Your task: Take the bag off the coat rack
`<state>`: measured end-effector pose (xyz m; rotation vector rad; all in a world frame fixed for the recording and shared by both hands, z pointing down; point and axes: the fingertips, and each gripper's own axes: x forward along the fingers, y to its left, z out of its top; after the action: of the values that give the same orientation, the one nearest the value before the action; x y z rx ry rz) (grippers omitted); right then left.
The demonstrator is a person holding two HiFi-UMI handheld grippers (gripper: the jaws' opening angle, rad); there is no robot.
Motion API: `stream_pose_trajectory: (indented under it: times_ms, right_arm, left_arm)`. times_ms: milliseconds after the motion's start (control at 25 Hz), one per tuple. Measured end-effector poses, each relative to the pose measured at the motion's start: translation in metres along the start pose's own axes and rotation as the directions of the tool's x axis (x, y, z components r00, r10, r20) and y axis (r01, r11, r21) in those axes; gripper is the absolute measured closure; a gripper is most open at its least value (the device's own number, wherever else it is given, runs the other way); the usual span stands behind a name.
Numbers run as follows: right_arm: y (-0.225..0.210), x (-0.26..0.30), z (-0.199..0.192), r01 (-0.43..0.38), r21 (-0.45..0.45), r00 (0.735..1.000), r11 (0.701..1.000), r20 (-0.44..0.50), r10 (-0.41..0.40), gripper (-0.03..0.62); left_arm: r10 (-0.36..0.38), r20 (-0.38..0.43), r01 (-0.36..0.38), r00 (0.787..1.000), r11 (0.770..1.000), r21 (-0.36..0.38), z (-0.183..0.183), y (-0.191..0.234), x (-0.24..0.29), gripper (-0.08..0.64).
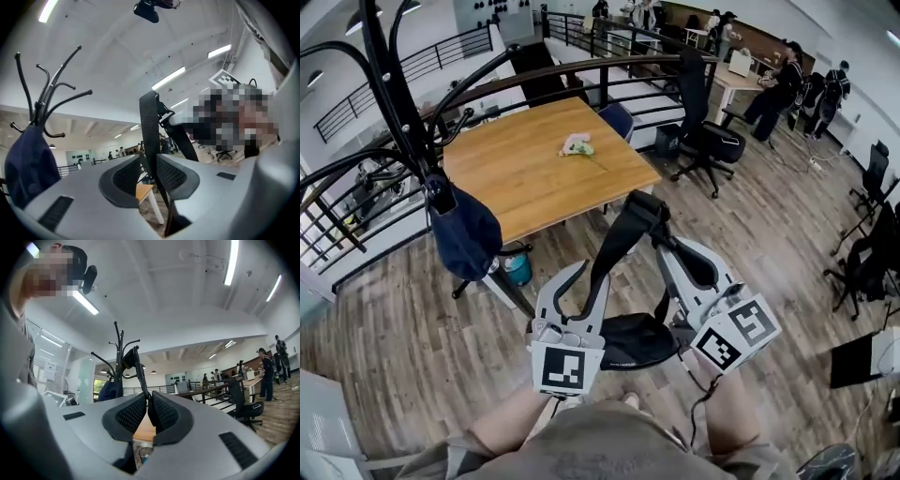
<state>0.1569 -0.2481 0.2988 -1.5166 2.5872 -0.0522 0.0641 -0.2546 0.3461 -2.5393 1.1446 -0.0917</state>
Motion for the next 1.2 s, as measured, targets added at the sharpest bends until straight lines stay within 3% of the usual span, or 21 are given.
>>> stream_pose_trajectory:
  times_ms: [80, 240, 320, 560, 800, 1000, 1200]
  right_arm:
    - [-0.011, -0.019, 0.005, 0.05, 0.001, 0.999, 0.999, 0.002, -0.05, 0.537]
    - [-0.035, -0.061, 0.008, 0.165, 0.007, 0.986, 0.986, -0.001, -0.165, 0.537]
    - [-0.049, -0.083, 0.003, 0.218, 0.011, 0.976, 0.976, -0.004, -0.218, 0.537]
    - [-0.068, -0.129, -0.016, 0.334, 0.02, 0.942, 0.942, -0.026, -0.333, 0.538]
    - [-0.086, -0.179, -0.045, 0.453, 0.052, 0.89, 0.89, -0.088, -0.448, 0.54]
    - [-0.096, -0.233, -0.08, 0.584, 0.093, 0.81, 0.807, -0.143, -0.569, 0.54]
    - [-0.098, -0.28, -0.106, 0.673, 0.115, 0.737, 0.731, -0.183, -0.65, 0.54]
  left_arm:
    - [-0.066, 0.021, 0.067, 0.998, 0.997, -0.026, 0.009, -0.02, 0.009, 0.479]
    - [-0.182, 0.053, 0.187, 0.982, 0.976, -0.111, 0.019, -0.059, 0.032, 0.492]
    - [-0.258, 0.059, 0.264, 0.964, 0.954, -0.14, 0.019, -0.08, 0.043, 0.534]
    - [-0.424, 0.052, 0.426, 0.904, 0.881, -0.204, 0.01, -0.128, 0.063, 0.542]
    - [-0.567, 0.009, 0.552, 0.824, 0.798, -0.244, -0.005, -0.183, 0.071, 0.543]
    - [-0.703, -0.017, 0.666, 0.711, 0.681, -0.304, -0.024, -0.238, 0.062, 0.545]
    - [-0.785, -0.033, 0.738, 0.618, 0.594, -0.32, -0.034, -0.281, 0.05, 0.545]
